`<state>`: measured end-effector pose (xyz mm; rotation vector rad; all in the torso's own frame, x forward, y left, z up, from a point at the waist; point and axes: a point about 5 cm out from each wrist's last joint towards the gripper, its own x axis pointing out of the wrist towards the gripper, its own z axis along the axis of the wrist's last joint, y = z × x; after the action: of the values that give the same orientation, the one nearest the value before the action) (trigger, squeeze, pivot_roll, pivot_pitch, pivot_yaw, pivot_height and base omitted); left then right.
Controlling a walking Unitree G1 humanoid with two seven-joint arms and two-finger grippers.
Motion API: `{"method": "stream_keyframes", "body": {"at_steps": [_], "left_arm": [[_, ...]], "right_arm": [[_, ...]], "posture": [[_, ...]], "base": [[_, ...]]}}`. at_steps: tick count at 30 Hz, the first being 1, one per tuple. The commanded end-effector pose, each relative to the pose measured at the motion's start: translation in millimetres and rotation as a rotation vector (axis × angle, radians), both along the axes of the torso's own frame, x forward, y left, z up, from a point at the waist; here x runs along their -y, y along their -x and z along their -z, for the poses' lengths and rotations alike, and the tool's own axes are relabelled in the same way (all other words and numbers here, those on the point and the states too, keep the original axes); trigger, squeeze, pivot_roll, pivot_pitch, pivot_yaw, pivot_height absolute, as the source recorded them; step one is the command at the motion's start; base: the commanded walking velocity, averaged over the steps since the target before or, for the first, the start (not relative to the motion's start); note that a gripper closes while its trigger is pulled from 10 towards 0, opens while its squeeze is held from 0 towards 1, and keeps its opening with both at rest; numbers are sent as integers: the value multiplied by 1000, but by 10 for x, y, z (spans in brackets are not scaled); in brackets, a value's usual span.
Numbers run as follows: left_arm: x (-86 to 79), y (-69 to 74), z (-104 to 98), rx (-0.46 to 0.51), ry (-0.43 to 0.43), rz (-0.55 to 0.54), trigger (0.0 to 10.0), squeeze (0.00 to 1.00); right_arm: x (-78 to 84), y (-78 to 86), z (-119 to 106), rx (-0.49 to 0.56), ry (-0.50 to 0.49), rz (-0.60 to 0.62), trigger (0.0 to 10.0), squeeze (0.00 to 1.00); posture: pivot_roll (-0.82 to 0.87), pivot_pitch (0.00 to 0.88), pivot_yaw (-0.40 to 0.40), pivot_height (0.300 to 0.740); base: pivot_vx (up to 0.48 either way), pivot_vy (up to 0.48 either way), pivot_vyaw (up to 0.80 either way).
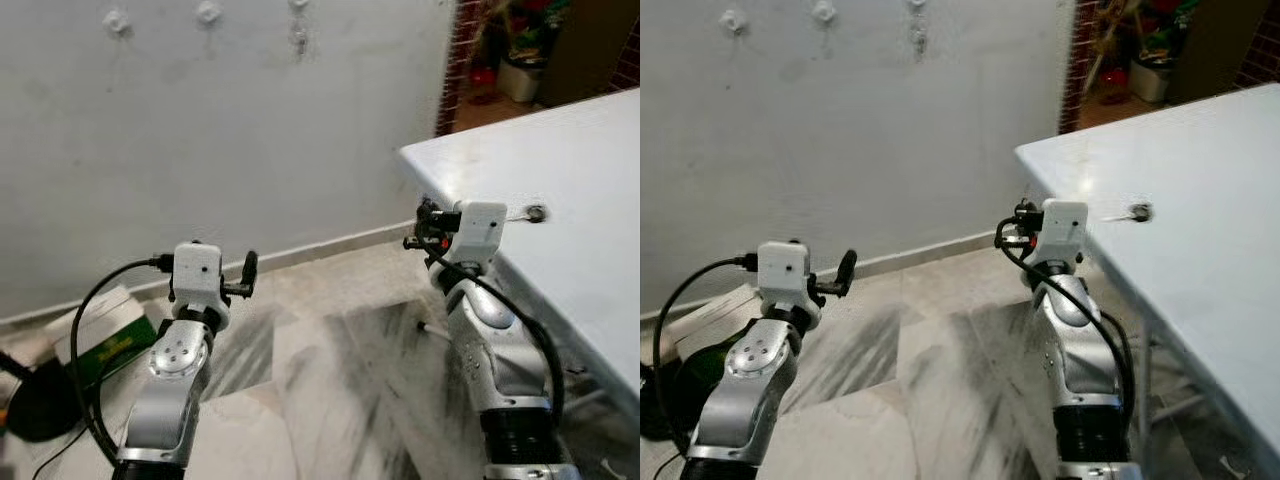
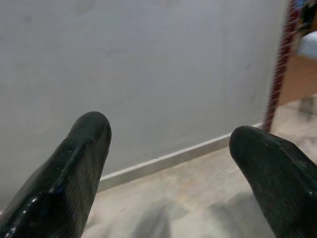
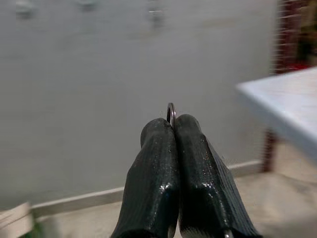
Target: Hang keys on a hook
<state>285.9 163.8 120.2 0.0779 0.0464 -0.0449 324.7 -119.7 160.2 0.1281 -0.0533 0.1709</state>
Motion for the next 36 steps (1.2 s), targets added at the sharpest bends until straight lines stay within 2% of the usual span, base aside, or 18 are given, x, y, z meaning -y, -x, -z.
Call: {"method": "stream_keyframes", "body": {"at_steps": [1, 4, 7, 12, 36], "left_arm": [[34, 4, 3, 3, 16, 20, 10000, 0], [55, 1, -9, 9, 1, 37, 10000, 0], [104, -24, -37, 19, 54, 57, 10000, 0], [140, -29, -55, 26, 68, 84, 10000, 0], [188, -5, -32, 17, 96, 117, 10000, 0]], "right_arm": [[74, -9, -72, 26, 4, 22, 10000, 0], [75, -10, -71, 25, 4, 24, 10000, 0], [60, -10, -69, 27, 2, 22, 10000, 0], [47, -11, -68, 30, 8, 15, 10000, 0], [36, -38, -64, 31, 23, 3, 10000, 0]], "posture": [[16, 48, 79, 740], [19, 46, 79, 740], [24, 41, 81, 740], [28, 35, 78, 740], [29, 30, 73, 740]], "base": [[0, 0, 0], [0, 0, 0], [0, 0, 0], [0, 0, 0], [349, 0, 0]]}}
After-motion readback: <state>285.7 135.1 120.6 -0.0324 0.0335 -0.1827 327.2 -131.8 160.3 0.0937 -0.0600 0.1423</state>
